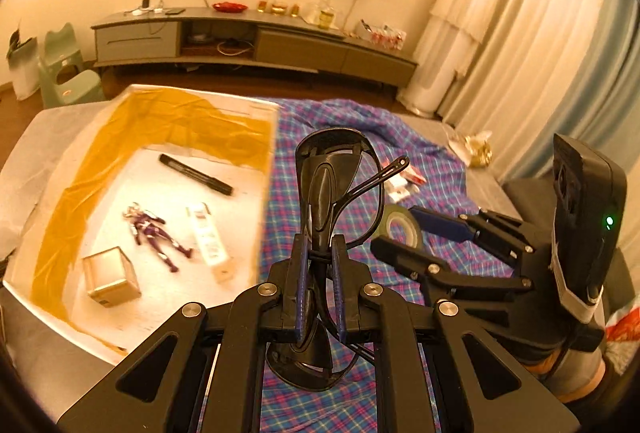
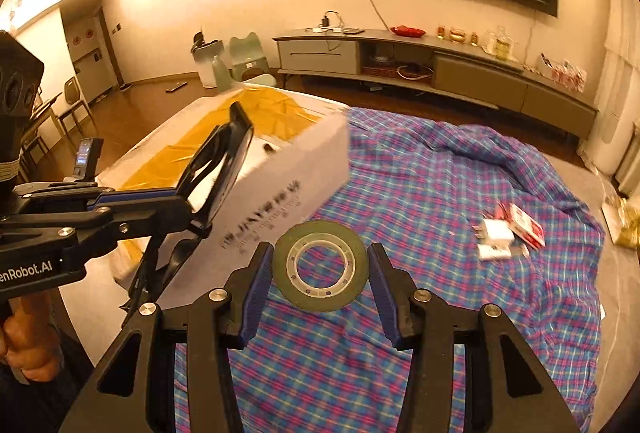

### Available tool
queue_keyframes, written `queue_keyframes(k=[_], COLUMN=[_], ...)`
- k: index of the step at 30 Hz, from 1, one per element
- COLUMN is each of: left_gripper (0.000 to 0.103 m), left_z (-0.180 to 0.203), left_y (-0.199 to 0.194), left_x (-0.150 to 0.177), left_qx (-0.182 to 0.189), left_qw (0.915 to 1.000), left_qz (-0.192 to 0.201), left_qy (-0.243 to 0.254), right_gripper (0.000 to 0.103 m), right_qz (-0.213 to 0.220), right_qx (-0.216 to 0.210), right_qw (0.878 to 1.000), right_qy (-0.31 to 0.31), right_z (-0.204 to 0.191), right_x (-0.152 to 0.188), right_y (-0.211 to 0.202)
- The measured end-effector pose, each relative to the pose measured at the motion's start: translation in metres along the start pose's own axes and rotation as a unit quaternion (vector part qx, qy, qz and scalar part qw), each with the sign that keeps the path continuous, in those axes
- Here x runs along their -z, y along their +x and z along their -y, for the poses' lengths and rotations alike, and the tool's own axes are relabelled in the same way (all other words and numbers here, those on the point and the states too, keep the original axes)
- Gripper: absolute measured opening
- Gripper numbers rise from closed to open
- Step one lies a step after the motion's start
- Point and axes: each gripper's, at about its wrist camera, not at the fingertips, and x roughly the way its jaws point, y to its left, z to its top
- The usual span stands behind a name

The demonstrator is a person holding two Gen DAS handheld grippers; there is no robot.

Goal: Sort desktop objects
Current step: 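Carry the glasses with the left tool while the right tool carries the tape over the box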

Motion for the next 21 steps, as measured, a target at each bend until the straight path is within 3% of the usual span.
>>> queue_keyframes(k=[10, 21], left_gripper=[0.012, 0.012], left_z=[-0.042, -0.090], left_y=[-0.018, -0.023], left_x=[-0.013, -0.019], left_qx=[0.010, 0.001], left_qw=[0.9987, 0.9959], left_qz=[0.030, 0.039], left_qy=[-0.041, -0.082], right_gripper=[0.049, 0.049], right_qz=[0.002, -0.005], right_qx=[0.003, -0.001], right_qw=[0.999, 0.998], right_qy=[-0.045, -0.062], right_z=[-0.056, -0.086], right_x=[-0.035, -0.062], right_y=[0.014, 0.037])
